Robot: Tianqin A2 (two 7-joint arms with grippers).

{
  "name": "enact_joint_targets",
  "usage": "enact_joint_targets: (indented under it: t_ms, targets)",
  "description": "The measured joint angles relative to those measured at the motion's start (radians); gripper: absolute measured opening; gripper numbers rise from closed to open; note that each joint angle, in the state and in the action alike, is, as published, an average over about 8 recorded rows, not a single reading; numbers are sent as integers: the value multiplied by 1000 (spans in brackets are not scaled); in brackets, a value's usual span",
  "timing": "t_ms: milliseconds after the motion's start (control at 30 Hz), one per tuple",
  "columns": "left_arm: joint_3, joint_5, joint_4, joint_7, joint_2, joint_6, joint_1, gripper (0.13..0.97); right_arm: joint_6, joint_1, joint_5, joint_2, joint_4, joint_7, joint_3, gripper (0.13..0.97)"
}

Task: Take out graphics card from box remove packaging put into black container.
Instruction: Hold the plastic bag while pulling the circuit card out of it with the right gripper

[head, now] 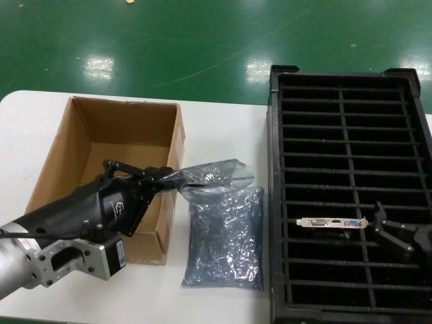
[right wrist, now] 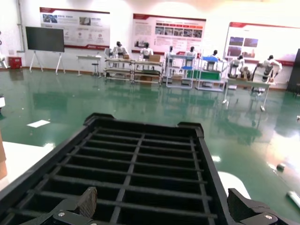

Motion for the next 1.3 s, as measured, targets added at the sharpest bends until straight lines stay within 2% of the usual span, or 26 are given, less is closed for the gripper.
enact_joint_targets:
  t_ms: [333, 633, 800, 1300]
  targets:
    - [0, 0, 0, 0, 0, 0, 0, 140, -163, 49, 30, -27, 34, -120, 44, 966]
    - [0, 0, 0, 0, 0, 0, 0, 140, -305, 147, 9, 65, 42, -130, -56, 966]
    - [0, 0, 0, 0, 0, 0, 0, 140, -395, 212, 8, 98, 15, -182, -105, 966]
    - [0, 0, 0, 0, 0, 0, 0, 140, -602, 325, 22, 112, -64, -383, -206, 665]
